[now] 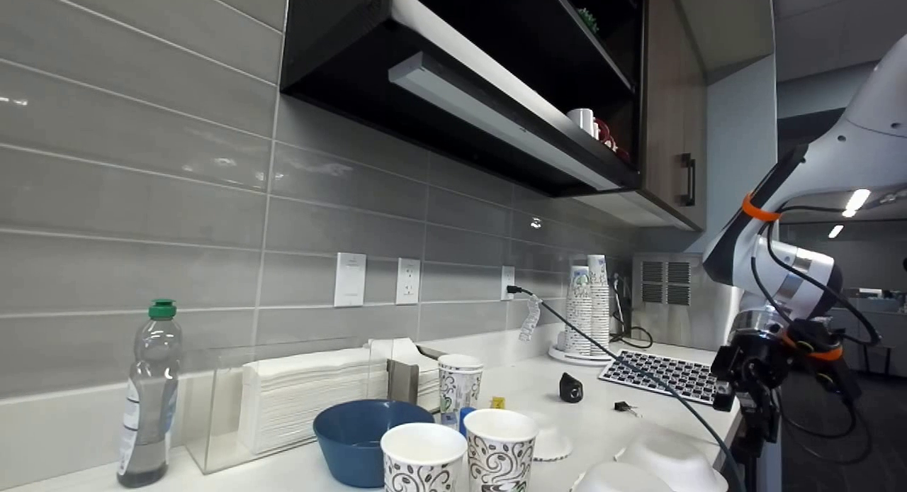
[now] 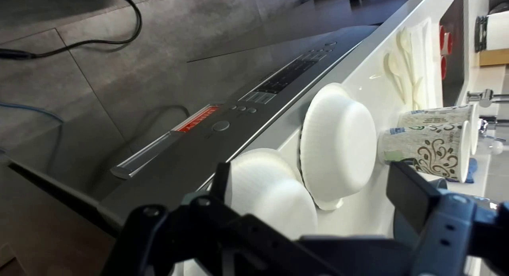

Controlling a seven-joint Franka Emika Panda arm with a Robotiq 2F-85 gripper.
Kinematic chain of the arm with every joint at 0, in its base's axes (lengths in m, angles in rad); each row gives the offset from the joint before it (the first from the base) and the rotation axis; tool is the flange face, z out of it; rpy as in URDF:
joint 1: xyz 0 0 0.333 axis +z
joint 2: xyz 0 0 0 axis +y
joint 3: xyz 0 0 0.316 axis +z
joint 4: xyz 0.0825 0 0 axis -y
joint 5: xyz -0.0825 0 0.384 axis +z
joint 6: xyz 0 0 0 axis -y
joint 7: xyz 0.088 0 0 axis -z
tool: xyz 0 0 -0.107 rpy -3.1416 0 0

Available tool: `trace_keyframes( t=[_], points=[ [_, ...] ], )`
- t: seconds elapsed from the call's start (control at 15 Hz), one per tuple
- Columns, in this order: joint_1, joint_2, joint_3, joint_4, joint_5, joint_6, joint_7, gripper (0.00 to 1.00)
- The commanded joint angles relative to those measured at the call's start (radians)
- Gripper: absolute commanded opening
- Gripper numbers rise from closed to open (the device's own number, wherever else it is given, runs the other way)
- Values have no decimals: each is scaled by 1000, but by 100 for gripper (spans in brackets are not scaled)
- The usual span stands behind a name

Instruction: Stack up the white bowls on the counter

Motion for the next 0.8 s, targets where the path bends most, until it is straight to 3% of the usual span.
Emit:
trace_keyframes(
  t=[0.0, 0.33, 0.73],
  points=[
    [-63, 118, 27, 98, 36, -91, -86, 100],
    [-121, 214, 53, 150, 73, -142, -105, 100],
    [-180, 299, 75, 188, 203, -161, -147, 100]
  ],
)
